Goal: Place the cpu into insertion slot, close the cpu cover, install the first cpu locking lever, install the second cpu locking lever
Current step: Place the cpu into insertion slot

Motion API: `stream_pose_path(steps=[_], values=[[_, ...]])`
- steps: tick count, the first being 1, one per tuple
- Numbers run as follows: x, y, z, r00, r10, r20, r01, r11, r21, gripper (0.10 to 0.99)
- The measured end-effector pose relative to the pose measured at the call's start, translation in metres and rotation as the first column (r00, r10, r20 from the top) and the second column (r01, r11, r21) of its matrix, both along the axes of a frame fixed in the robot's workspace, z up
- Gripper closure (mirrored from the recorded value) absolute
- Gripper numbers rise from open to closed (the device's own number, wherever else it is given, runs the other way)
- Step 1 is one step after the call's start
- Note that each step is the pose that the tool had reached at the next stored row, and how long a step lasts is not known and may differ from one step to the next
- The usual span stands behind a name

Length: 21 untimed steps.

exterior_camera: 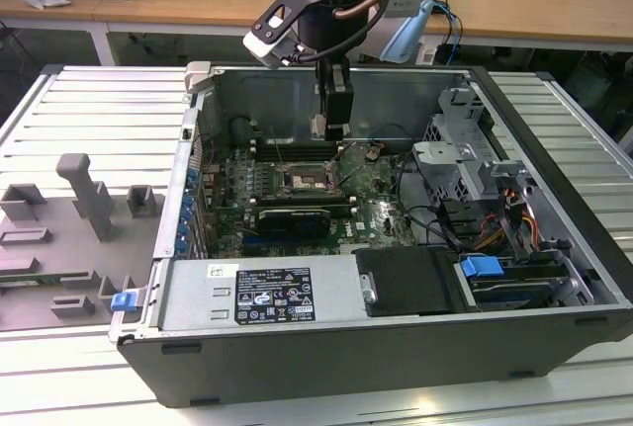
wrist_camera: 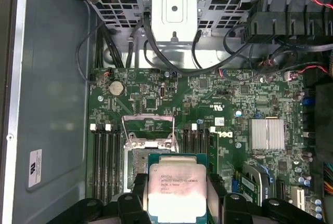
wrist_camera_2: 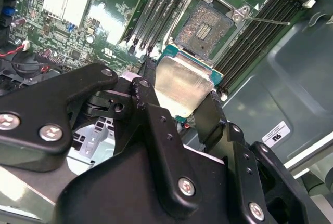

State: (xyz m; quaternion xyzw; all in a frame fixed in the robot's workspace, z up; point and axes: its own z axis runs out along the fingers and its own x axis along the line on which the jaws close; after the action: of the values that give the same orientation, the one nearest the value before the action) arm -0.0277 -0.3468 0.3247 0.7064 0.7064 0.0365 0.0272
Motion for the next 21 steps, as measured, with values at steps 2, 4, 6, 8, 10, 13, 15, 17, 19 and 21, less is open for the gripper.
stream_pose_path(steps=[2, 4, 6, 8, 10, 13, 15, 17, 19, 21], values=[[0.0000, 0.0000, -0.0007, 1.0000, 0.000, 0.0000, 0.000, 1.0000, 0.000, 0.549], [0.0000, 0.0000, -0.0015, 1.0000, 0.000, 0.0000, 0.000, 1.0000, 0.000, 0.549], [0.0000, 0.0000, -0.0022, 1.0000, 0.000, 0.0000, 0.000, 1.0000, 0.000, 0.549], [0.0000, 0.0000, -0.0033, 1.0000, 0.000, 0.0000, 0.000, 1.0000, 0.000, 0.549], [0.0000, 0.0000, -0.0043, 1.0000, 0.000, -0.0002, 0.000, 1.0000, 0.000, 0.549], [0.0000, 0.0000, -0.0060, 1.0000, 0.000, -0.0003, 0.000, 1.0000, 0.000, 0.549], [0.0000, 0.0000, -0.0076, 1.0000, 0.000, -0.0004, 0.000, 1.0000, 0.000, 0.549], [0.0000, 0.0000, -0.0084, 1.0000, 0.000, -0.0005, 0.000, 1.0000, 0.000, 0.549], [0.0000, 0.0000, -0.0090, 1.0000, 0.000, -0.0007, 0.000, 1.0000, 0.000, 0.549], [0.0000, 0.0000, -0.0097, 1.0000, 0.000, -0.0010, 0.000, 1.0000, 0.000, 0.549]])
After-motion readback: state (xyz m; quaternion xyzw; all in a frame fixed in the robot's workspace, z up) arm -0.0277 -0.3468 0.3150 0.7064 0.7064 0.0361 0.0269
